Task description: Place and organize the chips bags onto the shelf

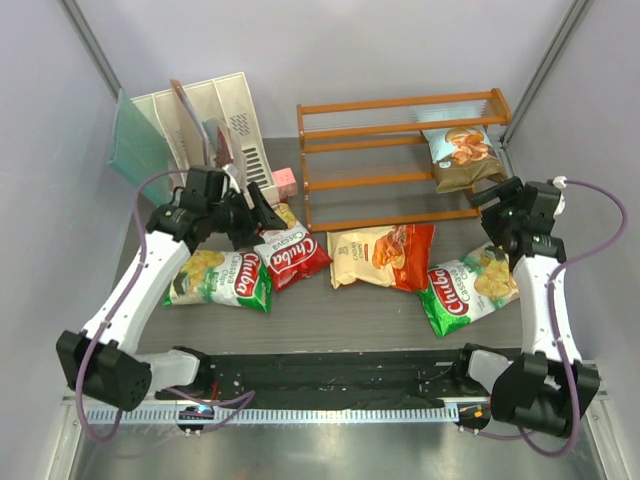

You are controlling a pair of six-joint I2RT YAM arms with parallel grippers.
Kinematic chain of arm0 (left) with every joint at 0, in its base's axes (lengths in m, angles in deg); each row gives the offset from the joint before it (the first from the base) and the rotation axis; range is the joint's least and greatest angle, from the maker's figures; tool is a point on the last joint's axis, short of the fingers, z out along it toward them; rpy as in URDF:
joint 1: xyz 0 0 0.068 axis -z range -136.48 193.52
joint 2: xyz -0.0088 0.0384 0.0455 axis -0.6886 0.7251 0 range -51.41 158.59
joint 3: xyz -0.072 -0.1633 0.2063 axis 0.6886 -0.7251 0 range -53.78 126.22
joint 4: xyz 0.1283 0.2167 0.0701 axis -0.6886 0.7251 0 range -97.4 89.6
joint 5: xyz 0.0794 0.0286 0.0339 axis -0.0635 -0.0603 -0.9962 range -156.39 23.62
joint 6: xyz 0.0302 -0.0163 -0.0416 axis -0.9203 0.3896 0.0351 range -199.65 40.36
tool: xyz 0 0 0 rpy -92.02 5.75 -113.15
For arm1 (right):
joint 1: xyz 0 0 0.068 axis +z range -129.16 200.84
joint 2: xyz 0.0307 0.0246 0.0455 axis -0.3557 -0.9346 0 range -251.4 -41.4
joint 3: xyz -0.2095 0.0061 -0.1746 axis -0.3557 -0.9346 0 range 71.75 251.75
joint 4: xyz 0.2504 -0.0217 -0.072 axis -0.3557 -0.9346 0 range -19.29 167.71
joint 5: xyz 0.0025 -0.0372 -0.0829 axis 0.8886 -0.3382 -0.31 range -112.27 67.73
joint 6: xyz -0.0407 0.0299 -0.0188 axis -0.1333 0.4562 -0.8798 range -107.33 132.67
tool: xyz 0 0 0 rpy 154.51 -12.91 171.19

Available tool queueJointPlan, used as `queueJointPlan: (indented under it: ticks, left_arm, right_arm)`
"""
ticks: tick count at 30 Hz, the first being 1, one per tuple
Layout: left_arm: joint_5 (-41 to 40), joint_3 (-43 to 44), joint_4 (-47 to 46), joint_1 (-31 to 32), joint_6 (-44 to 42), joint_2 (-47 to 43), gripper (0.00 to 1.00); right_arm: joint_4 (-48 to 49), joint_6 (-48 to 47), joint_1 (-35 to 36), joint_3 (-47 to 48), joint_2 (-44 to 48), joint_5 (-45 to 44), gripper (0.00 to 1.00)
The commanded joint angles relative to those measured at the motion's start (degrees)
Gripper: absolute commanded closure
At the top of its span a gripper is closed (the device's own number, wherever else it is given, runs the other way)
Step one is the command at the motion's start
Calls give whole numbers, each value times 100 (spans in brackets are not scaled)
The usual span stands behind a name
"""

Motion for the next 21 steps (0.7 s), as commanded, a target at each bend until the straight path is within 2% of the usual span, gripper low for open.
queueJointPlan:
  ticks: [1,3,5,9,17,21]
  left_arm:
    - [437,139,-127,161,-498,474,29]
    - [401,462,-23,311,-735,598,30]
    - [68,753,188,556,-991,861,30]
    - [76,1035,172,742,-921,1327,29]
    - [23,1640,75,1542,-1034,2231,28]
    - [-90,2475,698,1656,-1307,2636,28]
  right_arm:
    - [-962,-445,65,-30,727,-27,21]
    - [-1244,-420,153,-4,903,421,23]
    - [-1464,-393,529,197,886,563,24]
    - [-1938,-534,1777,436,659,-190,21]
    - [-1949,-867,1849,-373,421,-499,15]
    - [-1896,-1306,1779,-189,113,-615,11]
